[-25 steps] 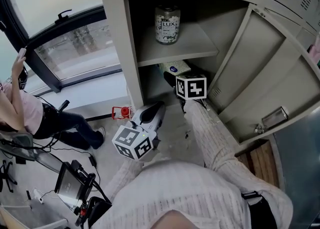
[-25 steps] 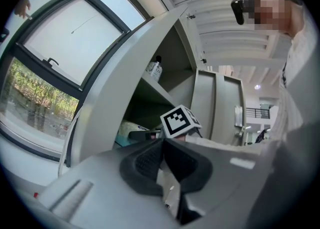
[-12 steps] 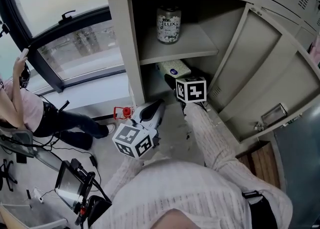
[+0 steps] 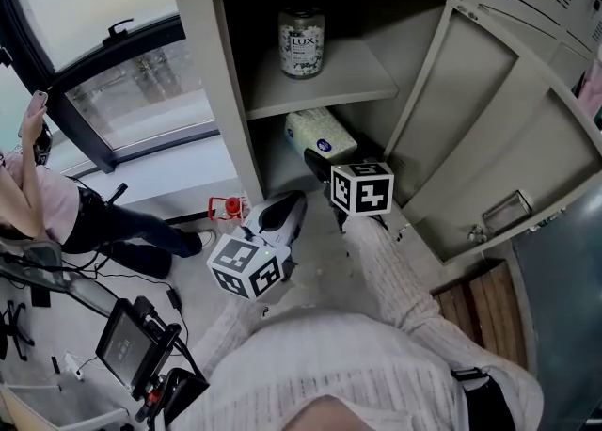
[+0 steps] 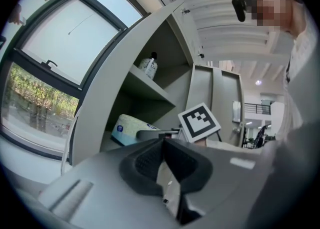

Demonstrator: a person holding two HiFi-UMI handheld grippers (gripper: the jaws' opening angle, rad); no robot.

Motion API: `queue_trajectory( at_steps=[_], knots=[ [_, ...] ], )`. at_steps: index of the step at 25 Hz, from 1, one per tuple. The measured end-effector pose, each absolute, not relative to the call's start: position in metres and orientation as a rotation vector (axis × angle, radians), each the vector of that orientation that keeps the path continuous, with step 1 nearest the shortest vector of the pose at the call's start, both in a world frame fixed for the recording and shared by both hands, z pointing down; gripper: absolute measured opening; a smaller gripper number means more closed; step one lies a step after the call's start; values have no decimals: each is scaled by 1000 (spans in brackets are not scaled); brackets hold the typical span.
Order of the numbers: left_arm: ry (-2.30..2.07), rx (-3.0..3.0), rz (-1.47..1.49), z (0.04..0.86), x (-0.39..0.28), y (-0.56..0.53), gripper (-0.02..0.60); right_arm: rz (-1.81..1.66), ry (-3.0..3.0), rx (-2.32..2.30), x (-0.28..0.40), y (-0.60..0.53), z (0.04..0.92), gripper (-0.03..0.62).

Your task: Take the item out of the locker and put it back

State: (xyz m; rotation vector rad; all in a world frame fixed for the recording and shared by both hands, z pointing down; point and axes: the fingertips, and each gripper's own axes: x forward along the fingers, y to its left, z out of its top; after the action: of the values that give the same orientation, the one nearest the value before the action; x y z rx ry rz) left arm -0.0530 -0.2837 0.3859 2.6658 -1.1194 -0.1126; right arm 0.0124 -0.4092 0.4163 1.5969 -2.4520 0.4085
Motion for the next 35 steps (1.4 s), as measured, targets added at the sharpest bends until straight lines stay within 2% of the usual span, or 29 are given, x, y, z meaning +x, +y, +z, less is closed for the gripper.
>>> queue_trajectory(
  at_steps=[35],
  knots=[
    [-1286,2679,-175,367,-55,-243,6,151,-2675,1564,43,-259,353,448]
  ],
)
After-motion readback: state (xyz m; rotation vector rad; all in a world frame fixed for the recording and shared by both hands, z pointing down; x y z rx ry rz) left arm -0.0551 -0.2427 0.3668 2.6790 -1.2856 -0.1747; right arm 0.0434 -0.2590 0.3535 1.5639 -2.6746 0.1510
